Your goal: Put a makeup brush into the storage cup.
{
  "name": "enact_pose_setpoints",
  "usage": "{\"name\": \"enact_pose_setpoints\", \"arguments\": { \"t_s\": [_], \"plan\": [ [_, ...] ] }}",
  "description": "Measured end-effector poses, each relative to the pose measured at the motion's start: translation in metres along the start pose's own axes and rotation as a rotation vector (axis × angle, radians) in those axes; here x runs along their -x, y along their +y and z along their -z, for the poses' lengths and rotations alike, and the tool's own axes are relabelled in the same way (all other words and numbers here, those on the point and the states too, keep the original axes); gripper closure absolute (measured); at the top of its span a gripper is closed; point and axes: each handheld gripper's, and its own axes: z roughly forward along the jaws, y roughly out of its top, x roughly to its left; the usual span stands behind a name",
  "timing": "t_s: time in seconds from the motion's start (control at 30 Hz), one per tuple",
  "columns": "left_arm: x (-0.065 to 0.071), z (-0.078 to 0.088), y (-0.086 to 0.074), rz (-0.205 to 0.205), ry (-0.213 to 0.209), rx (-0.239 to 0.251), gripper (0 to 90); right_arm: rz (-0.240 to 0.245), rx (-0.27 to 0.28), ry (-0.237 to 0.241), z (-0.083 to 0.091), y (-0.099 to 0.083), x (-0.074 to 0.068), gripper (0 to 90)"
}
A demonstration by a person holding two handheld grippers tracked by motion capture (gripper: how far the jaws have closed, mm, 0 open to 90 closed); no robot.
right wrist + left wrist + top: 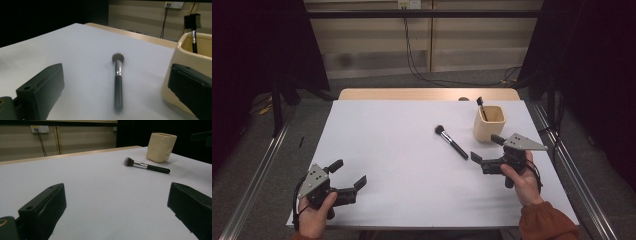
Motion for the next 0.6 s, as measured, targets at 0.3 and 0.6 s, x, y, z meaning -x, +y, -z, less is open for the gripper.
{"name": "enact_pose_setpoints", "arguments": {
  "t_s": [0.3,0.6],
  "plan": [
    [-0.001,0.001,0.000,0.006,-0.001,0.005,2.4,0.038,-0.002,0.005,-0.017,0.011,-0.003,0.3],
    [-0.001,0.001,0.000,0.006,0.000,0.004,2.3,0.053,-0.006,0.014,-0.035,0.021,-0.005,0.3]
  ]
}}
